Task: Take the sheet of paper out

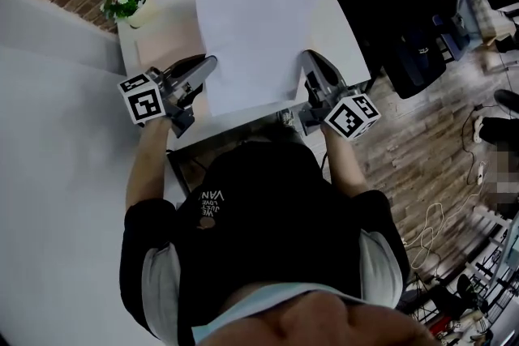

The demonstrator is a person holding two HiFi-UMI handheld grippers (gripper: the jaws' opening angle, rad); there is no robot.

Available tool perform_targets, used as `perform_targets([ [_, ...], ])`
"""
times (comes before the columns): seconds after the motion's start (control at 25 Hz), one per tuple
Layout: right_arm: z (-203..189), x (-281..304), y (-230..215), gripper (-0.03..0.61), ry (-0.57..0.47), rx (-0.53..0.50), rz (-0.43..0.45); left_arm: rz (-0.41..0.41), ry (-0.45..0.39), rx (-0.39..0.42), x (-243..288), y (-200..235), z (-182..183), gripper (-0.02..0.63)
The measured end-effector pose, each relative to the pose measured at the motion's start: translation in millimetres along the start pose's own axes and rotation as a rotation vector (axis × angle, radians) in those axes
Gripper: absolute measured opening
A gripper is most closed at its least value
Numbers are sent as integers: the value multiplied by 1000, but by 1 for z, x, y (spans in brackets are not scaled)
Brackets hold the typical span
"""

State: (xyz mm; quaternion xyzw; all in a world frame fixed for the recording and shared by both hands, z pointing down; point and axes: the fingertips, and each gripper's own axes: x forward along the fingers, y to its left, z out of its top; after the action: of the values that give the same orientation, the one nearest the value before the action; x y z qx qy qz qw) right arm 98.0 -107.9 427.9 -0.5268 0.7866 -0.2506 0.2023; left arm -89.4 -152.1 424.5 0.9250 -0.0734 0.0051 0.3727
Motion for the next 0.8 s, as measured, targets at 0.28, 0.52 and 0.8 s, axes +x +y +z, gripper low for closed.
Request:
perform_targets([
  [0.28, 9, -29, -9, 1, -45, -20, -80, -10, 38, 13, 27, 4, -9, 2],
  [0.52, 8, -44, -15, 0, -60, -21, -118, -2, 39, 26, 40, 8, -15, 2],
  [0.8, 4, -50, -10, 0, -53, -43, -136, 15, 17, 14, 37, 10, -25, 2],
])
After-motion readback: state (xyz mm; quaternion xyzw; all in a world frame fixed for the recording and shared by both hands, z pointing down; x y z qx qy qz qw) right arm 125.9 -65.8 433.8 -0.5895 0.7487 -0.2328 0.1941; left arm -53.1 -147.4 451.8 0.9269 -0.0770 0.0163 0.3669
